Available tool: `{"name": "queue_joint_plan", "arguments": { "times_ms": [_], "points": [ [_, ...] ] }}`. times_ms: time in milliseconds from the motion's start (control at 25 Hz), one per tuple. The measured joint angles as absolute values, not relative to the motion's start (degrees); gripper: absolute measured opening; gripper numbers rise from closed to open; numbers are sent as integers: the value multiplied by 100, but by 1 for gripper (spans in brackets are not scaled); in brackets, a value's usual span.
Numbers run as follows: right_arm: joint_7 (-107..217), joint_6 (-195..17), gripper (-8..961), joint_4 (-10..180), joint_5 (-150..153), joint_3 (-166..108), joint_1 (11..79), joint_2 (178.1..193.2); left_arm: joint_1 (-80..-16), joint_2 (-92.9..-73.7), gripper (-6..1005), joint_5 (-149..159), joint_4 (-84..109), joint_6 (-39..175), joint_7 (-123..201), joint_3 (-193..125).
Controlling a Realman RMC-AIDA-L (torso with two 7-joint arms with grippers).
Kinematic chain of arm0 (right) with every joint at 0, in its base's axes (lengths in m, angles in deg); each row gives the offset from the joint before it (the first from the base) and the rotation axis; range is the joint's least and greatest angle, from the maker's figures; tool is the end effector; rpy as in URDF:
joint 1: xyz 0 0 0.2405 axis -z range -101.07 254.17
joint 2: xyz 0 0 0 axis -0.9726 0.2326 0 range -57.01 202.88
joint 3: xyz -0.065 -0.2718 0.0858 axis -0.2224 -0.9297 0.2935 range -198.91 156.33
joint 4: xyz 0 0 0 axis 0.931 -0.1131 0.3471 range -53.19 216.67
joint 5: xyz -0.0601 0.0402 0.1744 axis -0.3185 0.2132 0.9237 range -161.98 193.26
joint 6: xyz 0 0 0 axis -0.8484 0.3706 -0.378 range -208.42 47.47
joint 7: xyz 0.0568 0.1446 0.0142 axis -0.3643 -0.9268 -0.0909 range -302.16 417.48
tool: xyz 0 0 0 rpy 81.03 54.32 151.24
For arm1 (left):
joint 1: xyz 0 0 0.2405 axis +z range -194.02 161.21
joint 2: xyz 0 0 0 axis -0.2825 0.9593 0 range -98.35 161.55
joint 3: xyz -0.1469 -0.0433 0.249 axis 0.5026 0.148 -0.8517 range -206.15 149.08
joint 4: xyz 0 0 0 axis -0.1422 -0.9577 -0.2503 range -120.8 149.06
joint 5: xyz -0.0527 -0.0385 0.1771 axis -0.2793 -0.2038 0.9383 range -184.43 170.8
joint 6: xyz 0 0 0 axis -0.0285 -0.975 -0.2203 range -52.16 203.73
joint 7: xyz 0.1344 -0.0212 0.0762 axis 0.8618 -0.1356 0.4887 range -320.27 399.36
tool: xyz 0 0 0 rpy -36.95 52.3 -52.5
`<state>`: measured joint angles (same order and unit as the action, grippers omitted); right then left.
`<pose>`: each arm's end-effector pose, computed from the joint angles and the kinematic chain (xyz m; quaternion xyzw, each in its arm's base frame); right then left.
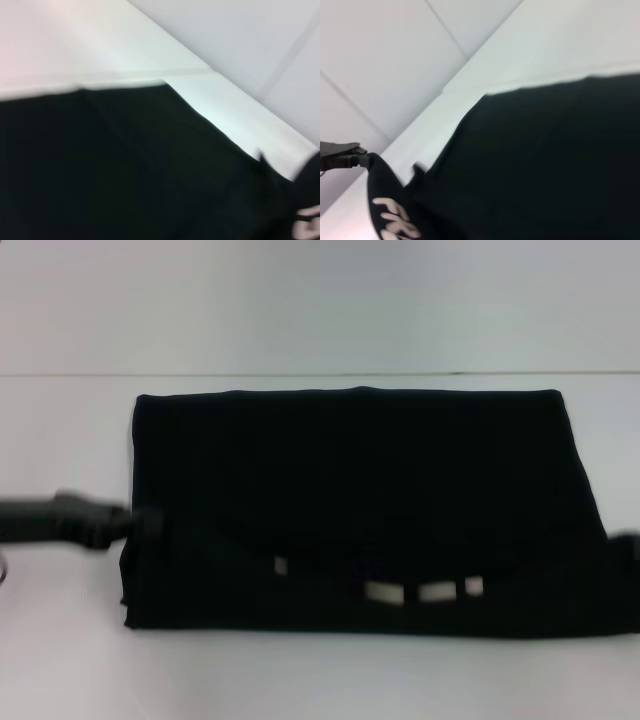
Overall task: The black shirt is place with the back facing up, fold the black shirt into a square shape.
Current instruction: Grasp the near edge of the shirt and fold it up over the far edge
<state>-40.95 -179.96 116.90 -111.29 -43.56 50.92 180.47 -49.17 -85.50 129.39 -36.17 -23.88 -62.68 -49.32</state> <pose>0.3514 0.3025 0.0680 -0.8624 0.4308 0.2263 0.1398 -0.3012 0.3349 0.0327 -0.8971 -0.3822 -0.1733 0.1381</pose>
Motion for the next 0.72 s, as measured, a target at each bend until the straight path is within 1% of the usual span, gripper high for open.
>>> {"name": "queue_joint_plan", "arguments": {
  "times_ms": [120,240,520,600,720],
  "points": [
    [-4305,-17385,39,11656,-11126,-4352,4641,18008,-5402,-8342,17,12975,-2974,-1420,-6391,-5022],
    [-4511,-16539,38,11580,-11139,-4365,4308,18049,-5799,-8247,16,12985,-2571,-400,-6539,-5374],
    [-4589,-14621,38,10697,-11047,-4355,3709,18066,-6200,-8268,16,12985,-2173,1406,-6881,-6308],
    [-4590,-14183,38,10495,-11045,-4390,3535,18093,-6264,-8283,16,12985,-2055,1816,-6898,-6468],
    [-4584,-13598,37,10310,-11053,-4417,3295,18186,-6329,-8318,16,12985,-1921,2290,-6902,-6575]
  ]
}}
